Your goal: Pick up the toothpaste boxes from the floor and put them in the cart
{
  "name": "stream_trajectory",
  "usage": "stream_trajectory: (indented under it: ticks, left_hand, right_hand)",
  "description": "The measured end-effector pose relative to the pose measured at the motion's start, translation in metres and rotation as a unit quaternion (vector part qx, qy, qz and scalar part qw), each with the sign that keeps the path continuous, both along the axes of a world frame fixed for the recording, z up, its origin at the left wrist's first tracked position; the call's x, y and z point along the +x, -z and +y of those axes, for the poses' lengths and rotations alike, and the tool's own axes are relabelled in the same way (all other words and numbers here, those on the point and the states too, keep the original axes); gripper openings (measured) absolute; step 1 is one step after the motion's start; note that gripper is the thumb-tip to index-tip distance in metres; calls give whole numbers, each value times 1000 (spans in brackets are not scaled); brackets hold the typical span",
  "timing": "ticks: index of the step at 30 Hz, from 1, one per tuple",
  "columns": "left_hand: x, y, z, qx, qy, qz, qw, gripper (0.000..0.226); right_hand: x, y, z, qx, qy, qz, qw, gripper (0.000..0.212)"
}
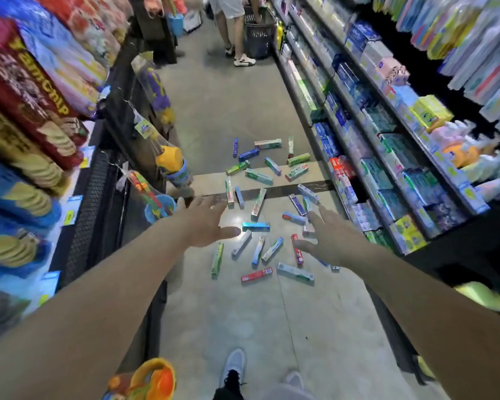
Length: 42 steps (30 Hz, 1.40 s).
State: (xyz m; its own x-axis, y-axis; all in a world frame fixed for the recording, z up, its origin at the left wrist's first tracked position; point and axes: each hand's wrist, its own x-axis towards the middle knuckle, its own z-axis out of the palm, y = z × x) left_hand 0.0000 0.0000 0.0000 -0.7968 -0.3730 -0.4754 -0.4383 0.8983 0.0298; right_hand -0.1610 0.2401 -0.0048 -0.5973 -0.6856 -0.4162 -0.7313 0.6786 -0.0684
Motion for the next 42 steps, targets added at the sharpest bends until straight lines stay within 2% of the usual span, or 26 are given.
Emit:
stream_trajectory:
  ticks: [3, 13, 24, 30, 33, 38, 42]
  left_hand:
    - [-8, 7, 16, -6, -22, -37, 999, 91]
    - [-59, 45, 42, 31, -13, -47, 998, 90]
    - [-141, 136, -39, 71, 44, -94, 992, 87]
    - [-181, 235, -61, 110, 62, -116, 985, 90]
    - [-194, 302, -59, 136, 55, -128, 981, 88]
    - [-197, 443, -31, 185, 6, -127, 974, 84]
    - [-199, 565, -4, 173, 20, -131, 976, 84]
  right_hand:
    - [-14, 7, 9, 26, -5, -8, 1000, 91]
    - [-55, 52, 0, 53, -29, -25, 998, 88]
    - [-111, 130, -74, 48, 45, -79, 995, 80]
    - [-148, 213, -80, 54, 117, -94, 987, 87]
    - [-166, 272, -74, 62, 129, -102, 984, 80]
    - [-192, 400, -59, 74, 137, -109, 982, 68]
    - [-202, 519, -47, 80, 154, -125, 977, 68]
